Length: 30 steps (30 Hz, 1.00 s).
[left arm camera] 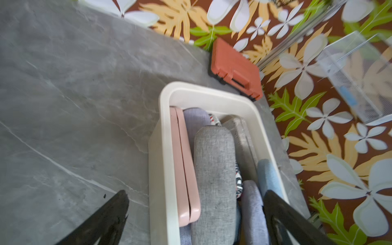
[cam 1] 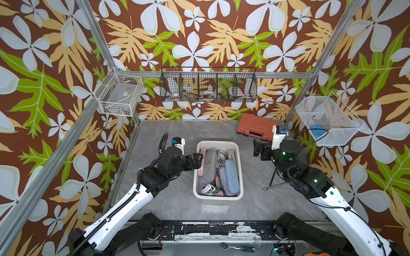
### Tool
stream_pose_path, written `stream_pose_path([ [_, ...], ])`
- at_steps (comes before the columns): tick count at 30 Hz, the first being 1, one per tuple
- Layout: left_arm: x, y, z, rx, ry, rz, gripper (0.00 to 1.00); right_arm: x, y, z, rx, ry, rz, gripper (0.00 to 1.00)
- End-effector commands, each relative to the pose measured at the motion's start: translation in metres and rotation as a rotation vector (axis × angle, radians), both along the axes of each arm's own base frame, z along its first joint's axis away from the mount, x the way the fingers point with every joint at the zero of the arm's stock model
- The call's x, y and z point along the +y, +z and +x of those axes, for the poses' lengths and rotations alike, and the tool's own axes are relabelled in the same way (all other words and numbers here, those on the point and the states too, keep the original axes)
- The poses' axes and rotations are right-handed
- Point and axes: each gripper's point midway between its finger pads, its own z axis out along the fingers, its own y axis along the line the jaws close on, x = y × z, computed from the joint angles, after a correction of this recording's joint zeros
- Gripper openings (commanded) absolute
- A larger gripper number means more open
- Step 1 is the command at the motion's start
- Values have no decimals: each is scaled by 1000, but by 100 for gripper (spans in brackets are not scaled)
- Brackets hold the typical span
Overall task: Put the glasses cases into the storage boxes
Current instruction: Move the storage box to the center of the board, then reset both arms
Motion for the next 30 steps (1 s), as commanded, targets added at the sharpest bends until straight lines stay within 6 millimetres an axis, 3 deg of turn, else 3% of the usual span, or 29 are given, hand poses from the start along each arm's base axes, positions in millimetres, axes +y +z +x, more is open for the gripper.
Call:
stream_pose_path([
  [1,39,22,4,-100,162,92,100,5,0,6,-96,31,-75,100],
  [3,68,26,5,-140,307,128,100,-17,-14,13,-76,-113,-100,100],
  [6,102,25,4,-215,487,128,100,-18,-31,22,-63,-131,-187,100],
  [9,136,6,1,-265,677,168,100,-27,-38,31,-92,-139,-193,100],
  [12,157,-20,0,-342,787,278,100,-54,-48,37,-124,-190,-120,100],
  [14,159,-34,2,-441,778,362,100,-66,-64,41,-146,-192,-112,100],
  [16,176,-52,-4,-476,867,354,100,-73,-84,47,-139,-184,-130,100],
  [18,177,-65,-1,-550,798,409,100,-74,-104,54,-106,-158,-158,100],
  [20,202,-77,-10,-576,910,387,100,-67,-118,61,-85,-93,-196,100],
  [23,218,-90,-2,-576,914,356,100,-57,-132,68,-84,-41,-200,100],
  [26,218,-102,11,-561,856,361,100,-55,-145,72,-58,-42,-171,100],
  [30,218,-102,20,-585,846,397,100,-57,-158,71,-37,-44,-183,99],
])
